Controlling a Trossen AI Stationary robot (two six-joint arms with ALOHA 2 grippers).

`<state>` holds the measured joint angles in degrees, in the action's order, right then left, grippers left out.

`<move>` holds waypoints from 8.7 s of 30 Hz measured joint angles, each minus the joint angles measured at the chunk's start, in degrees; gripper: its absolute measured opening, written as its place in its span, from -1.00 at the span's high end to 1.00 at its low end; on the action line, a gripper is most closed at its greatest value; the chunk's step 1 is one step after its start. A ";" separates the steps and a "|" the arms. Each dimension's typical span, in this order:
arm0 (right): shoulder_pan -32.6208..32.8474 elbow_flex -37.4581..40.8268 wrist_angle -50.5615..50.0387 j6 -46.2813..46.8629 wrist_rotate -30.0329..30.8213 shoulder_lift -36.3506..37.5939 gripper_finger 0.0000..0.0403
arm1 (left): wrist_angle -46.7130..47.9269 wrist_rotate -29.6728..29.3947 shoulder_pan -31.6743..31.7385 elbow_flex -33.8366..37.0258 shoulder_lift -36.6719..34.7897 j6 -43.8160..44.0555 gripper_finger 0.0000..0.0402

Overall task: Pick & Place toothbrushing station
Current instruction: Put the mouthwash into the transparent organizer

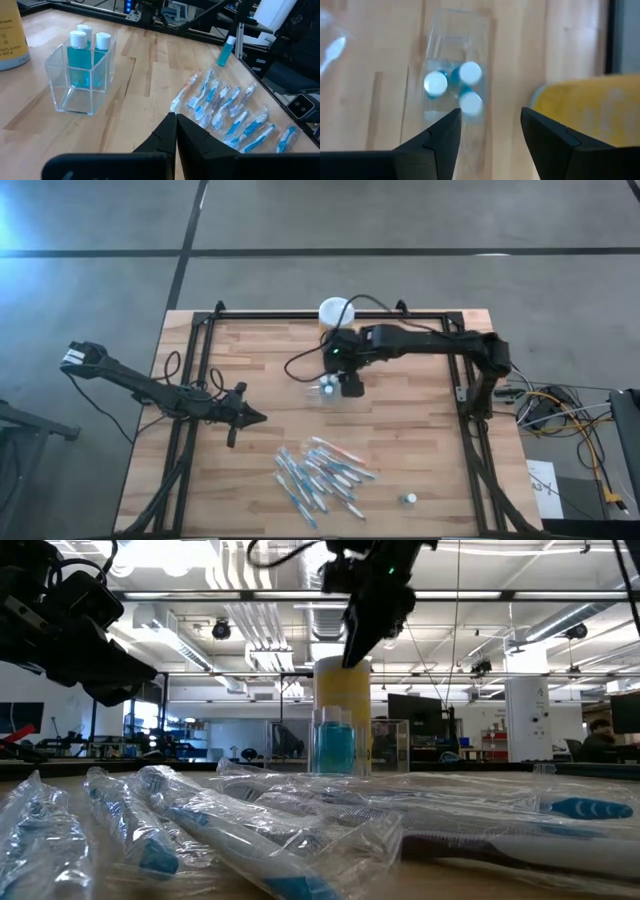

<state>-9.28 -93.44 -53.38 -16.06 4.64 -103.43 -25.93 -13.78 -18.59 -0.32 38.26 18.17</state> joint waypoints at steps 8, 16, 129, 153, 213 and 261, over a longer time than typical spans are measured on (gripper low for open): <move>3.23 1.30 -0.09 8.28 -2.11 18.78 0.00 | 0.02 0.00 0.00 0.01 0.00 0.26 0.93; 16.99 11.99 4.28 18.61 7.41 42.96 0.20 | -0.06 -0.04 0.00 0.01 0.02 -0.07 0.93; 58.79 11.46 -8.78 44.38 -1.68 -0.27 -0.12 | 26.93 1.60 0.13 -1.52 -31.69 -4.04 0.86; 58.77 16.69 -3.14 42.58 -1.85 -0.22 0.16 | 26.89 1.79 0.13 -1.39 -31.69 -4.01 0.86; 36.97 73.46 42.68 23.41 9.05 86.63 0.57 | 26.80 1.70 0.11 -1.26 -31.67 -4.56 0.86; 13.04 -1.13 -15.77 5.41 11.53 12.97 0.57 | 22.05 -8.40 0.13 -0.21 -31.69 -6.32 0.86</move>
<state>3.76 -94.56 -69.15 -10.65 16.17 -90.47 -3.88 -22.18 -18.46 -0.54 6.57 11.85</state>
